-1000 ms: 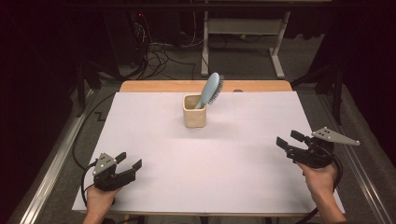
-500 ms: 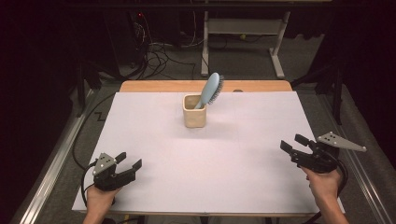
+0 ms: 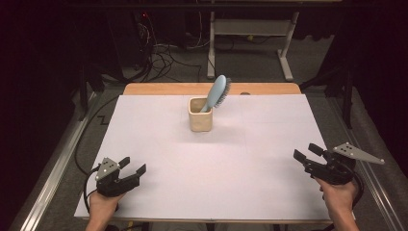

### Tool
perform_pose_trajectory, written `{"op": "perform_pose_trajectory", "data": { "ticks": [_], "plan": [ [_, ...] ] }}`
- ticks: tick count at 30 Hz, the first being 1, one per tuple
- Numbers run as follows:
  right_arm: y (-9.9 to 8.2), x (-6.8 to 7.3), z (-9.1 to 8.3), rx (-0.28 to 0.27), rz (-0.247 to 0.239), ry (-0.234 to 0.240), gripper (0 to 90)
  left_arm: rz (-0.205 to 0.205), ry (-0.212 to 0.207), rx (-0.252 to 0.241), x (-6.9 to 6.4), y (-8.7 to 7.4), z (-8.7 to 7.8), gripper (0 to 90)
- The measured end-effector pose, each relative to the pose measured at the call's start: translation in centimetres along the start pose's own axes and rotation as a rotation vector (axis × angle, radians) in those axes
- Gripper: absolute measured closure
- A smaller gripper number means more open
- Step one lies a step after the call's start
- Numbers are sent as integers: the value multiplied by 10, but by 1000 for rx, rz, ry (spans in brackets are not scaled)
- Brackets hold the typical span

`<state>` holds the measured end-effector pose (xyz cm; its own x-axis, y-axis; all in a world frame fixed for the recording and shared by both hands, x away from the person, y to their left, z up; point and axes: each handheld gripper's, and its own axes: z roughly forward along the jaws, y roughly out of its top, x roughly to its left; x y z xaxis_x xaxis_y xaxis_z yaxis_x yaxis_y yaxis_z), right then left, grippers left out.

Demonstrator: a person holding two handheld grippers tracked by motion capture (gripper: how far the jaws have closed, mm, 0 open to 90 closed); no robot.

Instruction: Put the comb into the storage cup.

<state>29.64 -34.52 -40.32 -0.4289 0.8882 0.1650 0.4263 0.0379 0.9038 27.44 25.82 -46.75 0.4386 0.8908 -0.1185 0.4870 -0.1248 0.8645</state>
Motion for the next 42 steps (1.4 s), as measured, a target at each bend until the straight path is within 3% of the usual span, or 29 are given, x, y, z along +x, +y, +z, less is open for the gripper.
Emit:
{"op": "perform_pose_trajectory", "data": {
  "ticks": [42],
  "plan": [
    [-25, 6, -3, 41, 10, 16, 313, 1, 2, -5, 0, 0, -2, 302]
  ]
}}
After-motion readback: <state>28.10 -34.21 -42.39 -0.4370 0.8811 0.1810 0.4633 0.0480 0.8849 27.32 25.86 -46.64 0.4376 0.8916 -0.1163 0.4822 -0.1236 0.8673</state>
